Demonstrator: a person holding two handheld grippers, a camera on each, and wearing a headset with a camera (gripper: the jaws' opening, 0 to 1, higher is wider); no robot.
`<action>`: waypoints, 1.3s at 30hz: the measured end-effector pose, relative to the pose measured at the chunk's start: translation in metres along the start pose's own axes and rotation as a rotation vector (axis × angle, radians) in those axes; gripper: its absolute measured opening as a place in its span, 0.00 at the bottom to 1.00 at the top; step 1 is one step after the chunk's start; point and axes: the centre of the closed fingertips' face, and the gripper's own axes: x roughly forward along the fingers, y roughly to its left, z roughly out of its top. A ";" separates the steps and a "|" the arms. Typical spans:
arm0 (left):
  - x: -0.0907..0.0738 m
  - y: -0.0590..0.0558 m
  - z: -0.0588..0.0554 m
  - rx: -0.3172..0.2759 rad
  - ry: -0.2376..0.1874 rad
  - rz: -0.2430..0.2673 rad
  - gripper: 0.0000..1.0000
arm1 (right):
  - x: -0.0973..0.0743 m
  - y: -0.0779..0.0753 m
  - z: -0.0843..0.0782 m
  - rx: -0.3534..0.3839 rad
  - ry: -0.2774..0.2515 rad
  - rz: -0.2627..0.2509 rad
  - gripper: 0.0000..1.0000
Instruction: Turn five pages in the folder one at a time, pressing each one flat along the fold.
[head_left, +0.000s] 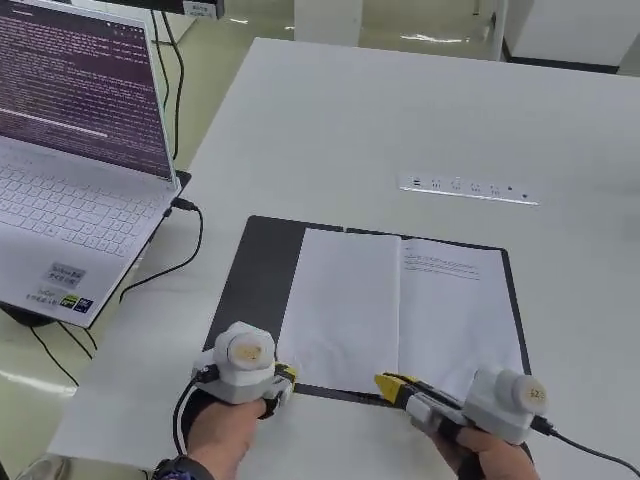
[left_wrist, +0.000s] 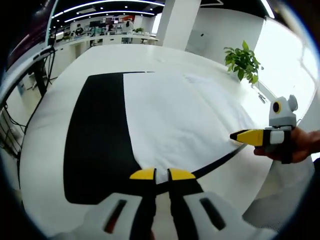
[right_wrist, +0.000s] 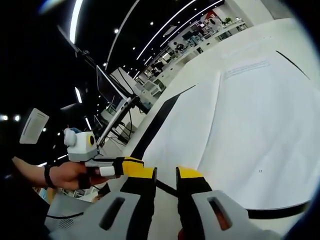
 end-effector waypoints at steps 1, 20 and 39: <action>-0.001 -0.002 0.001 0.005 -0.006 -0.005 0.08 | -0.002 0.002 0.003 -0.003 -0.005 0.005 0.16; -0.046 -0.018 0.042 0.073 -0.077 -0.044 0.33 | -0.038 -0.001 0.019 -0.161 0.017 -0.030 0.30; -0.104 -0.004 0.083 0.122 -0.172 -0.031 0.46 | -0.103 -0.005 0.064 -0.299 -0.050 -0.094 0.47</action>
